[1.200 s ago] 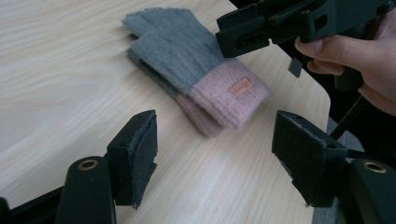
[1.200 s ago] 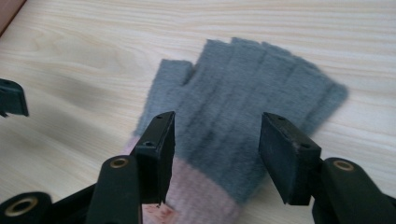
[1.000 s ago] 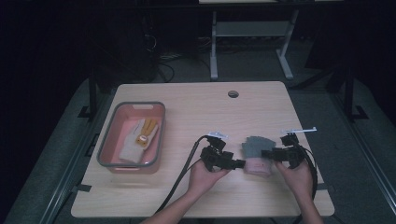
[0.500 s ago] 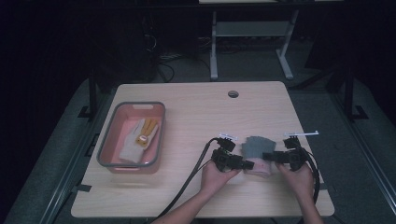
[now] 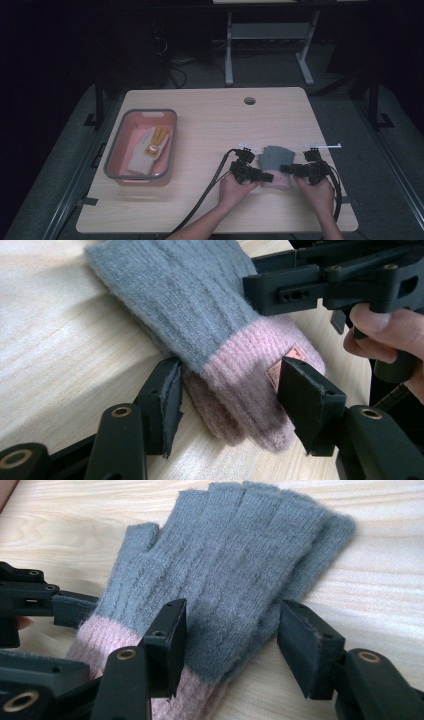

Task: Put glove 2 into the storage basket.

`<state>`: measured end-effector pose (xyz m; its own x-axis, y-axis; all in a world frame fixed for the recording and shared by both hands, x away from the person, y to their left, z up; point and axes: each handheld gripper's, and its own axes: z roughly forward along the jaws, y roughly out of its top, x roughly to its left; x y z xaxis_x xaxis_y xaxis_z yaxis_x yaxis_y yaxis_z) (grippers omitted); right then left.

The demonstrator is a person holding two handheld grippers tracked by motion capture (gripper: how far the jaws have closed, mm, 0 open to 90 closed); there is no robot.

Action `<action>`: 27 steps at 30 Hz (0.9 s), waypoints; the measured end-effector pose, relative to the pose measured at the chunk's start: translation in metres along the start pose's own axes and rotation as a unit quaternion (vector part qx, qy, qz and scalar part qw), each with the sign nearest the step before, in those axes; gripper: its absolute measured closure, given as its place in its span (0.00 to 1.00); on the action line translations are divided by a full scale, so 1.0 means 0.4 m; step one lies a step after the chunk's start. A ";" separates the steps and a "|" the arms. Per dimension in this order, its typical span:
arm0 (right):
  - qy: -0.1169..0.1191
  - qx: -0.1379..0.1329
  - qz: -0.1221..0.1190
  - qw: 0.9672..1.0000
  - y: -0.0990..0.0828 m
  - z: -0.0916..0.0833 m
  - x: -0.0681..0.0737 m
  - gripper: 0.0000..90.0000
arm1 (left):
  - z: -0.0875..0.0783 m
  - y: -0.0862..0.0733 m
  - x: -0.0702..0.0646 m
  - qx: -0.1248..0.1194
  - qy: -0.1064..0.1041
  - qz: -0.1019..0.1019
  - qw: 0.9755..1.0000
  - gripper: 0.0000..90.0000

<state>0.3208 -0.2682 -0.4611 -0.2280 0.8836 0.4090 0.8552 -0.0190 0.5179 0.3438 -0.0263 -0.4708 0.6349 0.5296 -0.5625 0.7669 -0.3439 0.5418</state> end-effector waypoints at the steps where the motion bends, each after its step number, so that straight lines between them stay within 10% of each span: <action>1: 0.000 -0.002 0.001 1.000 -0.001 0.000 0.001 0.51 | -0.001 0.000 -0.003 -0.002 0.005 -0.003 1.000 0.48; 27: 0.013 -0.035 -0.003 0.999 -0.025 0.009 0.003 0.69 | 0.000 -0.005 0.010 -0.006 -0.012 -0.037 0.999 0.59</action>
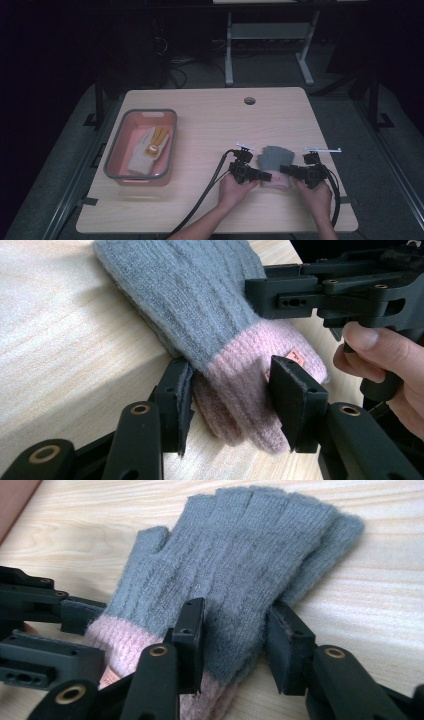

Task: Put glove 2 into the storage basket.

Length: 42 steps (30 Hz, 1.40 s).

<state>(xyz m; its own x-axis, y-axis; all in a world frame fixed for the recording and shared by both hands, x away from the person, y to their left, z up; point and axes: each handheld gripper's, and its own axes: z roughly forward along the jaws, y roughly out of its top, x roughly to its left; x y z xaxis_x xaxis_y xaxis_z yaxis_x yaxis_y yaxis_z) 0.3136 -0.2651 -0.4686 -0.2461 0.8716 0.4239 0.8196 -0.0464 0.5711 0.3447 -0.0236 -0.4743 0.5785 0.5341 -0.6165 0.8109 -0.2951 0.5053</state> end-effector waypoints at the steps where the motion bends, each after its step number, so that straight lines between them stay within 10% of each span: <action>1: 0.005 -0.001 0.001 1.000 -0.001 0.000 -0.002 0.70 | 0.000 0.000 0.001 0.000 -0.002 0.000 1.000 0.60; 9: 0.043 -0.005 0.010 0.999 -0.009 -0.004 -0.014 0.82 | -0.004 -0.008 0.018 -0.017 -0.026 -0.016 0.999 0.70; 42: 0.050 -0.007 -0.002 0.999 0.002 -0.013 0.037 0.85 | -0.059 -0.001 0.017 -0.022 -0.023 0.002 0.999 0.76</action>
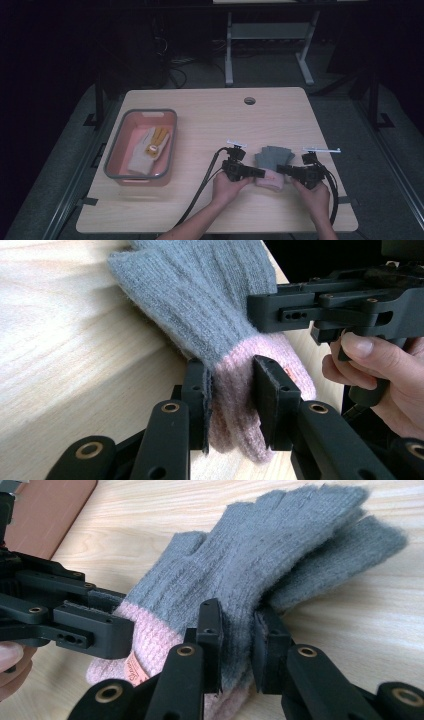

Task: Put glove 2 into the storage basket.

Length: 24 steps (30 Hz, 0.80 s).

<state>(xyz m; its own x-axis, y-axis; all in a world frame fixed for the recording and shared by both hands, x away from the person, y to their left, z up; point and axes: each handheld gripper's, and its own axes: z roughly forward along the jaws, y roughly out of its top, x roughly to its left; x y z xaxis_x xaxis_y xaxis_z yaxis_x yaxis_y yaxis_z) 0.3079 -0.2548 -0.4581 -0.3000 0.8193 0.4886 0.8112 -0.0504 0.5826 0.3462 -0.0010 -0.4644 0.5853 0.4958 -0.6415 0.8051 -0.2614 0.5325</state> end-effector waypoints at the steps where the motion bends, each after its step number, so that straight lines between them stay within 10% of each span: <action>1: 0.000 0.000 0.001 1.000 0.001 0.000 0.002 0.85 | -0.004 0.000 0.000 0.001 0.000 0.002 1.000 0.76; 24: 0.008 0.000 -0.024 1.000 0.064 0.013 0.100 0.85 | -0.121 0.018 -0.003 -0.025 0.013 0.020 0.999 0.76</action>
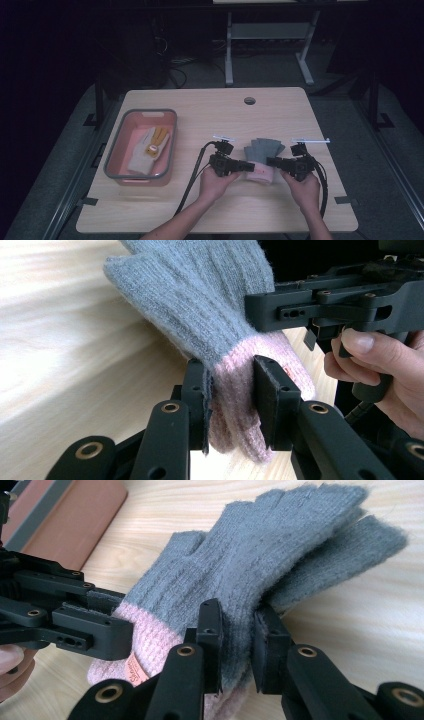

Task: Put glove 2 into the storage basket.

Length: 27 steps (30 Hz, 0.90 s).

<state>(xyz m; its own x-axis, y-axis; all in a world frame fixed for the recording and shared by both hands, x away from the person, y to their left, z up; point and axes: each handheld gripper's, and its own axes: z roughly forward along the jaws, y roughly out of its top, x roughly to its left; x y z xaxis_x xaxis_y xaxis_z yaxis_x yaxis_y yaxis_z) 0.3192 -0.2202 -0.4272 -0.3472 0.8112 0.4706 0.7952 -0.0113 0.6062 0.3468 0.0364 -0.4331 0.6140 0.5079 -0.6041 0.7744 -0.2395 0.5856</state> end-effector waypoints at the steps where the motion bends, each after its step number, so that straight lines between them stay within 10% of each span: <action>1: 0.001 0.000 0.001 1.000 0.005 0.002 0.007 0.85 | -0.007 0.001 0.001 -0.003 0.000 0.001 1.000 0.76; 27: 0.073 -0.016 -0.005 0.997 0.104 0.054 0.129 0.85 | -0.194 0.024 0.023 -0.043 0.027 0.018 0.999 0.76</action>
<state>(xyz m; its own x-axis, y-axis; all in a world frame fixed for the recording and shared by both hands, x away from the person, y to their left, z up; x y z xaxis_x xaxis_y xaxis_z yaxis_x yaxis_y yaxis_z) 0.3452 -0.1660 -0.3914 -0.4257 0.7182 0.5504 0.7755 -0.0238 0.6309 0.3480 0.1028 -0.3913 0.6306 0.5444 -0.5532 0.7345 -0.1885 0.6519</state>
